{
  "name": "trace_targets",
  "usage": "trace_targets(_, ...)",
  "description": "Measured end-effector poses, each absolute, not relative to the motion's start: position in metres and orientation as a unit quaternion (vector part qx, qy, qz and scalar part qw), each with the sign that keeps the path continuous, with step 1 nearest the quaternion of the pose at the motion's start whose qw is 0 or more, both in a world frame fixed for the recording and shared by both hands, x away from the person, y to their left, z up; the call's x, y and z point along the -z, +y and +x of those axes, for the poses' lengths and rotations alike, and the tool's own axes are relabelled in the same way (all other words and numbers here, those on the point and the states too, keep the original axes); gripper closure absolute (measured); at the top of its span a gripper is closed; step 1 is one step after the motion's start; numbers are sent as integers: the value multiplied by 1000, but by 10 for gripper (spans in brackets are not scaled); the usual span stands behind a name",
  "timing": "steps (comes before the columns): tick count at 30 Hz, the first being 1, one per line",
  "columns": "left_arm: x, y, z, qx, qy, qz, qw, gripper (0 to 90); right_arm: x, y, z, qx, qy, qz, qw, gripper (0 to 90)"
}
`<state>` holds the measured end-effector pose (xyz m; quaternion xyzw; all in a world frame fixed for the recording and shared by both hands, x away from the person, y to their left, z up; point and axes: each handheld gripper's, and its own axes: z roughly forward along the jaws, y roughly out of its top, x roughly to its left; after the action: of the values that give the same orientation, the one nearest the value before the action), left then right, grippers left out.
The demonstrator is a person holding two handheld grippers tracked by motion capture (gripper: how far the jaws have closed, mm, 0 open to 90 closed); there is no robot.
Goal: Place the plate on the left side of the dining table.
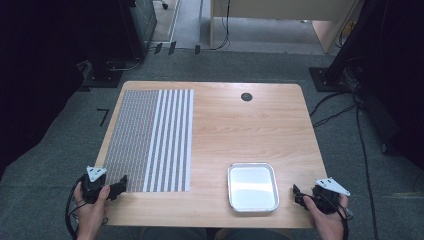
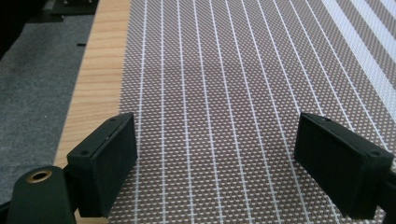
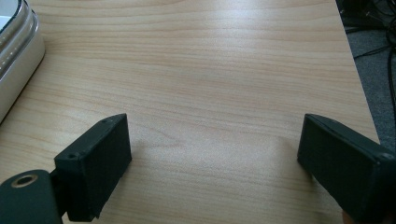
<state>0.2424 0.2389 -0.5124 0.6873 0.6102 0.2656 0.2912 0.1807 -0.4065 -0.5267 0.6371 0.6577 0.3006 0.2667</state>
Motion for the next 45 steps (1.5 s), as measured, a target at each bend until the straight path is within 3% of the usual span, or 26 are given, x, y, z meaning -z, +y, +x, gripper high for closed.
trace_targets(18,494,222,237,-289,615,671,298,135,507,-400,182,-335,625,651,272,160)
trace_targets(30,476,168,237,-272,576,695,334,116,491,-391,179,-357,605,655,277,177)
trace_targets(45,474,116,245,-250,548,724,336,128,486,-378,180,-364,616,646,267,171)
